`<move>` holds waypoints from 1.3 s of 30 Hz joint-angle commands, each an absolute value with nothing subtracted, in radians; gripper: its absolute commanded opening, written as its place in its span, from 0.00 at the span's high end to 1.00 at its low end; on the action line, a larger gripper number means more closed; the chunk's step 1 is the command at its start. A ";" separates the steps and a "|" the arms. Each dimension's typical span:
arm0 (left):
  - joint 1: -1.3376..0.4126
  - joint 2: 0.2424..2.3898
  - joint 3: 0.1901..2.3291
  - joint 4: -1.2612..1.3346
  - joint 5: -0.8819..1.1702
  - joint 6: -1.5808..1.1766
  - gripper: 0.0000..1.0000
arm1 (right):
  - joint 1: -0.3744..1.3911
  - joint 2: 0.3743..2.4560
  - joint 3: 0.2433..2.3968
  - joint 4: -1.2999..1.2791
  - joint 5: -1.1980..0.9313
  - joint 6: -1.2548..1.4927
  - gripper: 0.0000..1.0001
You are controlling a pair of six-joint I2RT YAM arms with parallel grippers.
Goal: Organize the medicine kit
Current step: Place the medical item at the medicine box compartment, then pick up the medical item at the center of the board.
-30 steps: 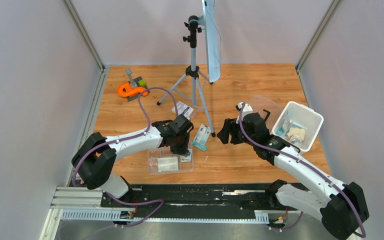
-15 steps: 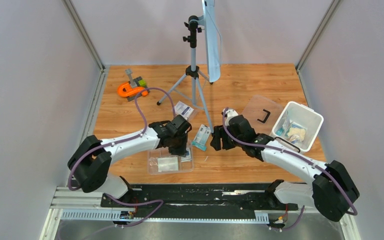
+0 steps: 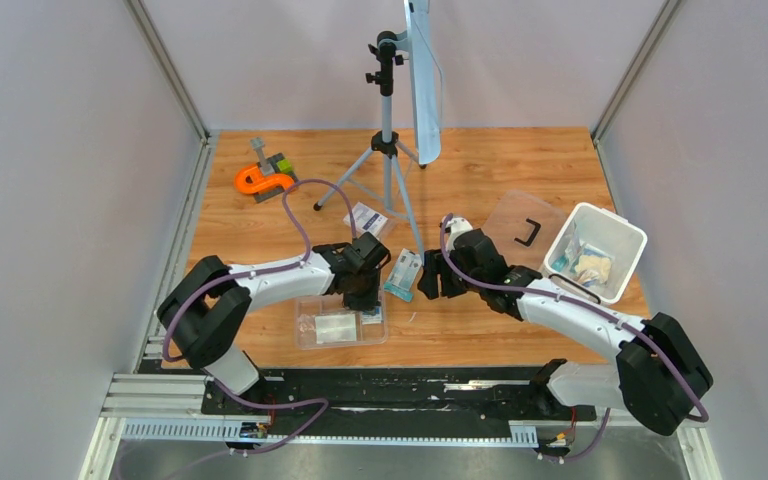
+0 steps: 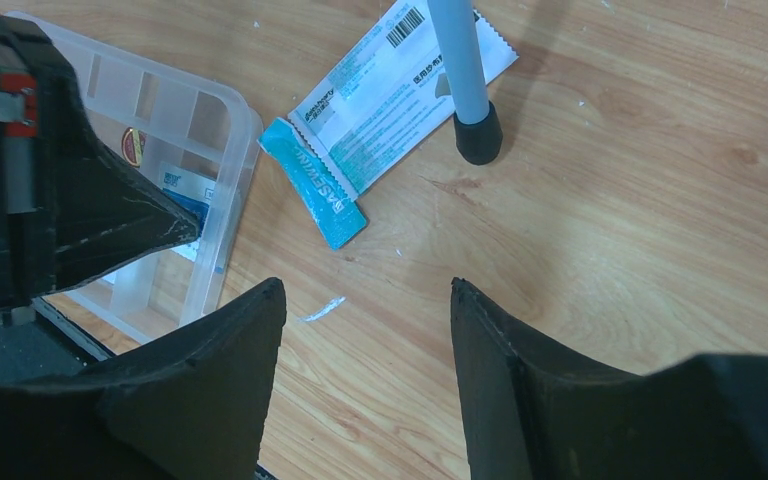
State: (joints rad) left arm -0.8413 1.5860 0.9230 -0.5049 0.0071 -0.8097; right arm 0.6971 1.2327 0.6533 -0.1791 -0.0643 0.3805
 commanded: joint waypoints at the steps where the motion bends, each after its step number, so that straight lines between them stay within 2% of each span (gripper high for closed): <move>1: -0.838 1.612 0.914 -0.497 0.003 -0.823 1.00 | 0.703 1.234 0.683 -0.132 -0.060 0.379 0.40; 9: -0.838 1.610 0.943 -0.556 -0.048 -0.787 1.00 | 0.703 1.260 0.704 -0.122 -0.063 0.364 0.41; 14: -0.838 1.527 0.991 -0.617 -0.024 -0.772 1.00 | 0.703 1.296 0.725 -0.107 -0.066 0.349 0.40; 21: -0.818 1.378 1.073 -0.741 -0.041 -0.743 0.90 | 0.711 1.365 0.751 -0.066 -0.071 0.317 0.40; 25: -0.727 1.323 1.067 -0.757 -0.022 -0.740 0.85 | 0.742 1.442 0.799 -0.060 -0.049 0.274 0.44; 30: -0.595 1.260 1.025 -0.745 -0.006 -0.738 0.72 | 0.813 1.553 0.868 -0.077 -0.011 0.235 0.48; 39: -0.438 1.178 0.966 -0.746 0.039 -0.710 0.69 | 0.877 1.728 0.950 -0.083 0.058 0.196 0.59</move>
State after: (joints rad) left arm -0.4717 1.2125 0.9810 -0.7410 0.0128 -0.7372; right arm 0.8711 1.6821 0.9001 -0.1112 0.0113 0.2287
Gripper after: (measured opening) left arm 0.309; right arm 0.437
